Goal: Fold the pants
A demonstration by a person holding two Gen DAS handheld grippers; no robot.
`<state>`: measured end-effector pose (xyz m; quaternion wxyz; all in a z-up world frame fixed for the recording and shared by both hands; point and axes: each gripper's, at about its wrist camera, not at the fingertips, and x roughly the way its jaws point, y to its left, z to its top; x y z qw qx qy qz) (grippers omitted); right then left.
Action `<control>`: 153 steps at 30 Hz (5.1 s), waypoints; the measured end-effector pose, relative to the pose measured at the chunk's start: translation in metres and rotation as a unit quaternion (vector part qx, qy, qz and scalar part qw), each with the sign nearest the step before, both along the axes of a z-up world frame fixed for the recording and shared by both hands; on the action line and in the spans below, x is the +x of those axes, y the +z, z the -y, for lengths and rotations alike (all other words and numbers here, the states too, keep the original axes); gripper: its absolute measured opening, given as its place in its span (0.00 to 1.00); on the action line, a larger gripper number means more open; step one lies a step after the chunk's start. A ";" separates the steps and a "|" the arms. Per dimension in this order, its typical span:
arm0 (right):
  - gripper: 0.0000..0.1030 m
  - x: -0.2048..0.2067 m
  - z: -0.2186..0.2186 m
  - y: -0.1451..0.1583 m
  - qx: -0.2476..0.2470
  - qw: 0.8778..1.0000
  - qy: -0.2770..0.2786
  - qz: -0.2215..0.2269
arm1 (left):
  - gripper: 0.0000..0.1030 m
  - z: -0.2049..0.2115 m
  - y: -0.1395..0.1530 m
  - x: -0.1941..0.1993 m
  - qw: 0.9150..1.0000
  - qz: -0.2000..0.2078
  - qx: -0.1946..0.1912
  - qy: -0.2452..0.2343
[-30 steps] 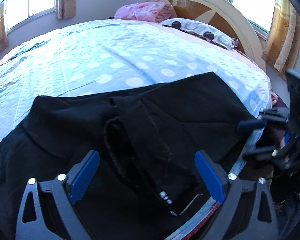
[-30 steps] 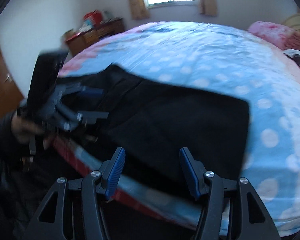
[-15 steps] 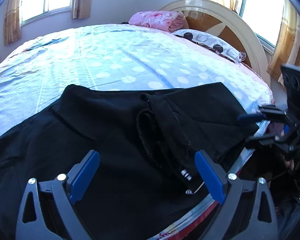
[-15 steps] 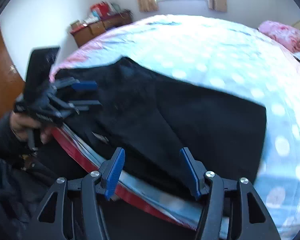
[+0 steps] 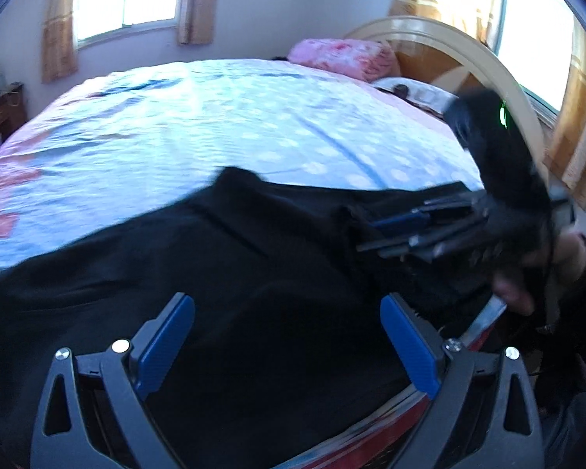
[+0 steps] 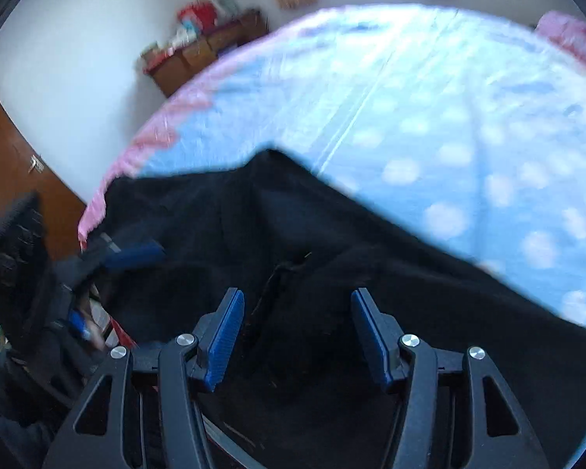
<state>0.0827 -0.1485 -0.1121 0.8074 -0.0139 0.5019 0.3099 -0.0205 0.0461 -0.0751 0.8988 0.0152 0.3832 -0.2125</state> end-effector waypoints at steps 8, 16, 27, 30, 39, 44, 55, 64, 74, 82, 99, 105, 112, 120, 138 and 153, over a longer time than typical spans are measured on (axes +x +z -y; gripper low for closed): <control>0.59 -0.017 0.006 0.014 0.018 0.999 -0.009 0.047 | 0.96 -0.132 0.005 -0.004 0.988 0.001 0.086 0.128; 0.59 -0.056 0.017 0.028 0.035 0.995 -0.031 0.093 | 0.96 -0.255 -0.029 0.019 0.974 -0.065 0.003 0.218; 0.59 -0.072 -0.020 0.009 0.040 0.996 -0.010 0.076 | 0.77 -0.223 -0.047 0.027 0.981 -0.076 -0.036 0.172; 0.59 -0.068 -0.020 0.006 0.055 0.996 -0.020 0.071 | 0.78 -0.221 -0.053 0.031 0.982 -0.072 -0.026 0.174; 0.59 -0.071 -0.012 0.006 0.075 0.994 -0.038 0.069 | 0.33 -0.243 -0.047 0.024 0.977 -0.083 -0.116 0.156; 0.59 -0.073 0.002 0.009 0.086 0.992 -0.060 0.073 | 0.20 -0.244 -0.025 0.013 0.973 -0.066 -0.159 0.157; 0.59 -0.079 0.045 0.020 0.124 0.981 -0.121 0.089 | 0.17 -0.178 0.061 -0.003 0.971 -0.015 -0.222 0.084; 0.59 -0.092 0.099 0.039 0.143 0.961 -0.201 0.125 | 0.16 -0.057 0.102 0.013 0.958 -0.052 -0.280 -0.025; 0.59 -0.108 0.189 0.044 0.166 0.914 -0.344 0.137 | 0.16 0.087 0.109 0.035 0.954 -0.100 -0.243 -0.144; 0.60 -0.117 0.247 0.033 0.175 0.873 -0.438 0.123 | 0.26 0.178 0.058 0.056 0.958 -0.145 -0.174 -0.174; 0.60 -0.125 0.206 0.056 0.116 0.930 -0.316 0.148 | 0.76 0.070 0.026 0.014 0.997 -0.025 -0.062 -0.048; 0.60 -0.145 0.181 0.064 0.050 0.946 -0.264 0.182 | 0.78 0.049 0.007 -0.001 0.999 0.014 -0.037 -0.012; 0.37 -0.137 0.160 0.035 -0.034 0.967 -0.219 0.127 | 0.78 0.047 -0.007 -0.008 0.998 0.008 -0.056 -0.025; 0.04 -0.155 0.156 0.060 -0.027 0.966 -0.204 0.155 | 0.87 0.054 -0.006 -0.011 0.998 0.030 -0.039 -0.027; 0.08 -0.136 0.167 0.033 0.011 0.972 -0.215 0.091 | 0.87 0.043 -0.012 -0.004 0.999 0.016 -0.047 -0.013; 0.10 -0.149 0.184 0.023 -0.066 0.967 -0.231 0.090 | 0.95 0.053 -0.031 -0.002 1.000 -0.006 -0.023 -0.020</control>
